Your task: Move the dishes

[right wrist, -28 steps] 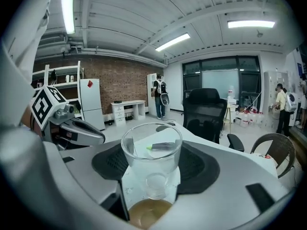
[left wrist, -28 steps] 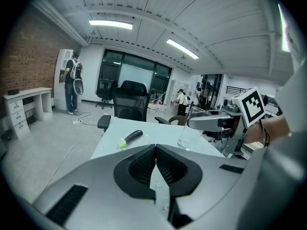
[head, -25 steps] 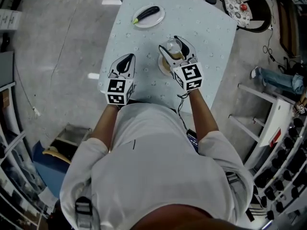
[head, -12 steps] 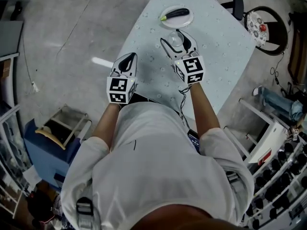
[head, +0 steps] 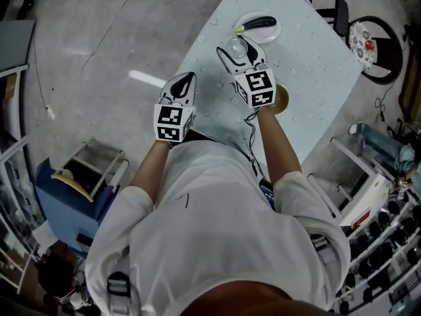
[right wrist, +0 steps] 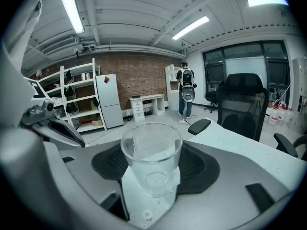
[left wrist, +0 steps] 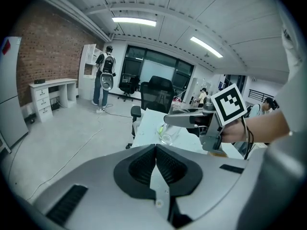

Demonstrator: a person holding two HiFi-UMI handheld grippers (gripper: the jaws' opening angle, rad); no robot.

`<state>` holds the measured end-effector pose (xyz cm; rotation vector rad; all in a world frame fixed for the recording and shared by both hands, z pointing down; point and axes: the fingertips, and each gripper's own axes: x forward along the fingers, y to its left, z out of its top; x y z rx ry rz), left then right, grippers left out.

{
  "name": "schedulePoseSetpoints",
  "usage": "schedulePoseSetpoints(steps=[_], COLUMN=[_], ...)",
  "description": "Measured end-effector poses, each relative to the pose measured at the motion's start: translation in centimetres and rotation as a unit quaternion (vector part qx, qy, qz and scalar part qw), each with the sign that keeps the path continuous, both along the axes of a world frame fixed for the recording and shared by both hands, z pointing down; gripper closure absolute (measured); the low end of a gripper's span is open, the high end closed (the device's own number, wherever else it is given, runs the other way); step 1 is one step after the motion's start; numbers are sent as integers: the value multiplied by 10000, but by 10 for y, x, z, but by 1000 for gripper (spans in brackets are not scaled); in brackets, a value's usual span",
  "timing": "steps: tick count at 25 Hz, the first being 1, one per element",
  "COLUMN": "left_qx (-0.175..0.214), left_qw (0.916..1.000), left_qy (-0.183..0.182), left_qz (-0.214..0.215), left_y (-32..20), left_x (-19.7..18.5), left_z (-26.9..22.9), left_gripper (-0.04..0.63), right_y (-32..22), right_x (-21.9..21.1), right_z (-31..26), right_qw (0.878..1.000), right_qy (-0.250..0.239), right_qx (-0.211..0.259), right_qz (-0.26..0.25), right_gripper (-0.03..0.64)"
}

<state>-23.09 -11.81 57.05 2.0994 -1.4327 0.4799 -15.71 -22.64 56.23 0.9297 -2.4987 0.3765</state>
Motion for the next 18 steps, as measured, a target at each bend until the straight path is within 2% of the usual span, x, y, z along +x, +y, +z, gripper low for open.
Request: schedulePoseSetpoints(steps=[11, 18], left_qx=[-286, -313], left_qw=[9995, 9992], left_qy=[46, 77], left_qz=[144, 221], left_y=[-14, -18], left_x=[-16, -14], left_z=[26, 29], left_gripper=[577, 577], right_y=[-1, 6], right_x=[5, 5], right_z=[53, 58], right_qw=[9981, 9980], right_qy=[318, 370], right_qx=[-413, -341], right_qz=[320, 372], right_gripper=[336, 328])
